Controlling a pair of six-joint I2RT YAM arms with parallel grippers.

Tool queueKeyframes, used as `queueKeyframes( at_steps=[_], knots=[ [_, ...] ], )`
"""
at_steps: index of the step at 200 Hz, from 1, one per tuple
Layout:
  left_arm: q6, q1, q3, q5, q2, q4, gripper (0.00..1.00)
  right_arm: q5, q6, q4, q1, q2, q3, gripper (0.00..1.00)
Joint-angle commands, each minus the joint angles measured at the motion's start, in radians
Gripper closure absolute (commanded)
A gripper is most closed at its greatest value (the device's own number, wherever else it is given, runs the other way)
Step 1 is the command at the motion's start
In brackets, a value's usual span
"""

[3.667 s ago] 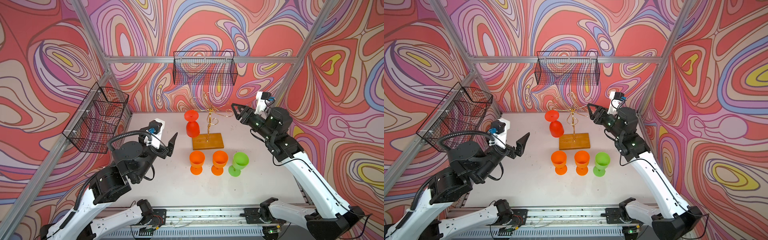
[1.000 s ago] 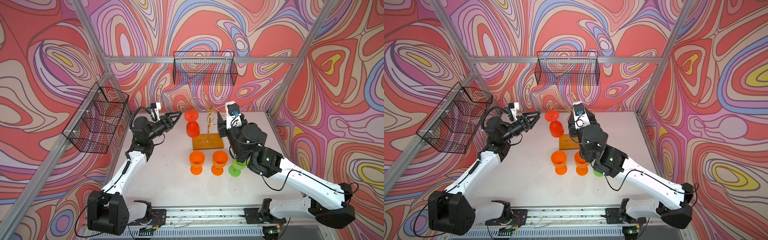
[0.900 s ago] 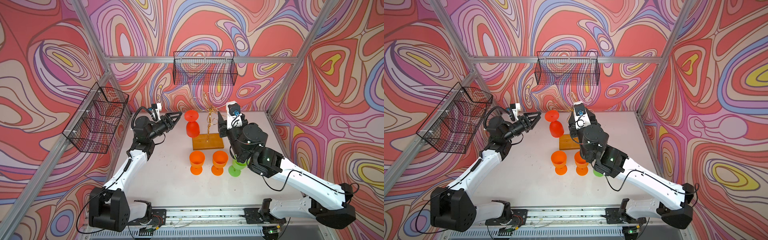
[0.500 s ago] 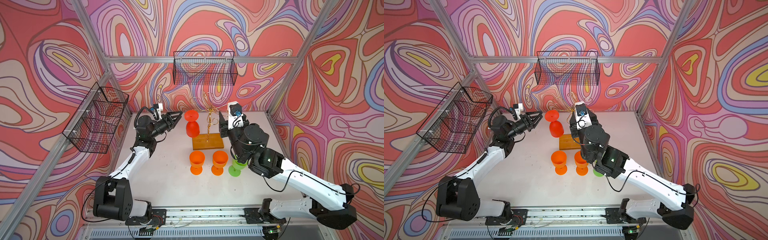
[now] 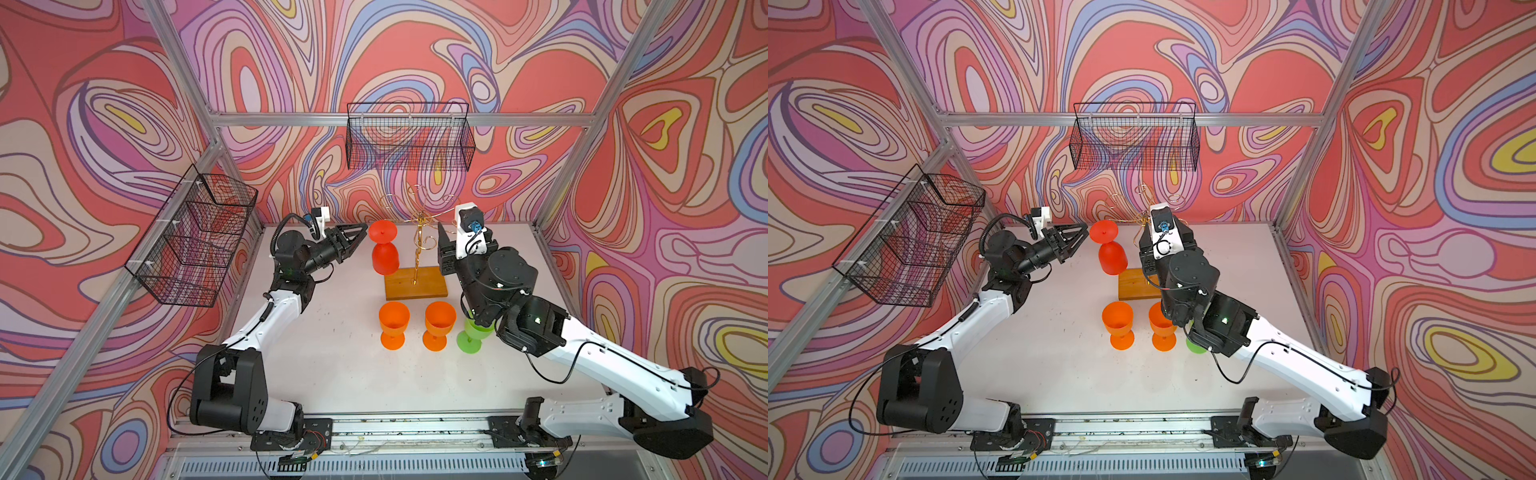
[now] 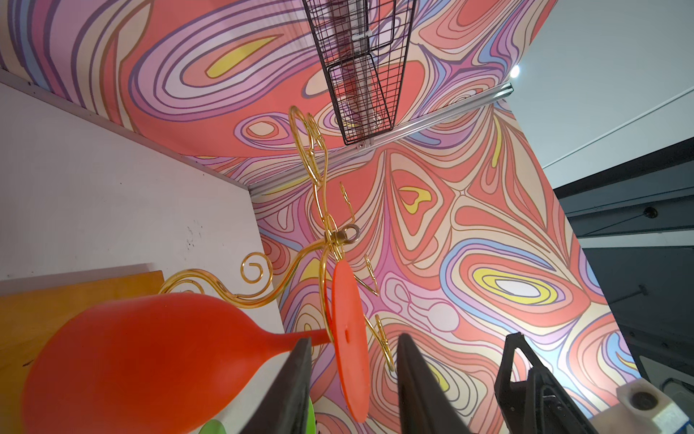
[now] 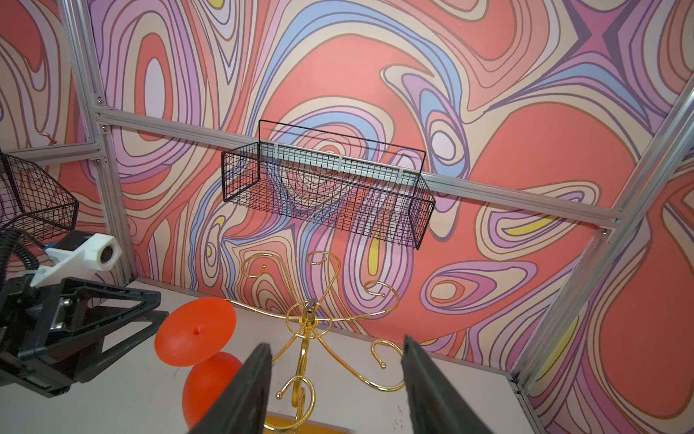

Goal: Take the wine glass off the wine glass rack
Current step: Pick up the wine glass from the wine glass rack.

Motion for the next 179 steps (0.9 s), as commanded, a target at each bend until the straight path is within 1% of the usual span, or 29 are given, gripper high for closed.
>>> queueKeyframes(
  at_steps=[1, 31, 106, 120, 134, 179],
  knots=[
    [-0.013, 0.005, 0.036, 0.039, -0.003, 0.03, 0.64, 0.008, 0.002, 0.017, 0.0, 0.008, 0.006, 0.41],
    [-0.011, 0.002, 0.044, 0.061, 0.003, 0.019, 0.66, 0.008, 0.002, 0.017, 0.0, 0.009, 0.01, 0.41],
    [0.021, -0.023, 0.069, 0.088, 0.023, -0.031, 0.64, 0.008, 0.002, 0.017, 0.0, 0.01, 0.01, 0.41],
    [0.037, -0.027, 0.075, 0.089, 0.024, -0.055, 0.62, 0.008, 0.003, 0.017, -0.001, 0.01, 0.01, 0.41],
    [0.049, -0.027, 0.073, 0.089, 0.024, -0.071, 0.61, 0.008, 0.004, 0.016, 0.0, 0.009, 0.008, 0.41],
    [0.061, -0.027, 0.066, 0.089, 0.021, -0.081, 0.63, 0.009, 0.005, 0.018, -0.001, 0.004, 0.002, 0.41]
  ],
)
